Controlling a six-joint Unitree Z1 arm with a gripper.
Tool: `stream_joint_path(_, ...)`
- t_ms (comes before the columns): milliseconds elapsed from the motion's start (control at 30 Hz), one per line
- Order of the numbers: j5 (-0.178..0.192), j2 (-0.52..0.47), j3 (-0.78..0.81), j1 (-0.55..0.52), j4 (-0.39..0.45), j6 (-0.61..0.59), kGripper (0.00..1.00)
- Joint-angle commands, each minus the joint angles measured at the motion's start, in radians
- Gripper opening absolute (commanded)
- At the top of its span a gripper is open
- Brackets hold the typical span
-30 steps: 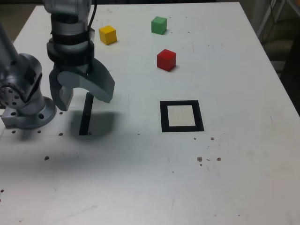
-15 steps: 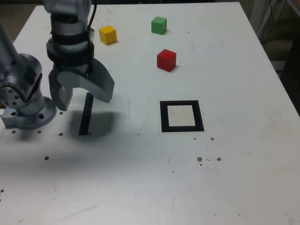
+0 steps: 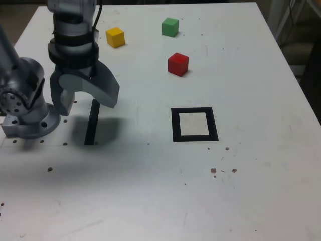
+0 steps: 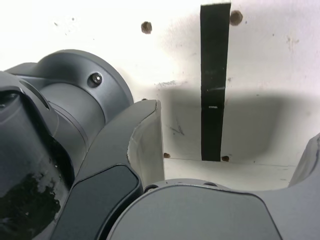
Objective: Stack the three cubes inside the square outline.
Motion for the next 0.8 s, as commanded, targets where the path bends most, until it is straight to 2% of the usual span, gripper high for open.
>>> stream_joint_path(0, 0.007, -0.002, -0.005, 0.014, 0.003, 0.013, 1.00)
stream_joint_path(433, 0.027, 0.017, -0.051, 0.165, 0.017, 0.148, 1.00)
stream_joint_path(767, 0.067, 0.049, -0.095, 0.264, 0.033, 0.231, 1.00)
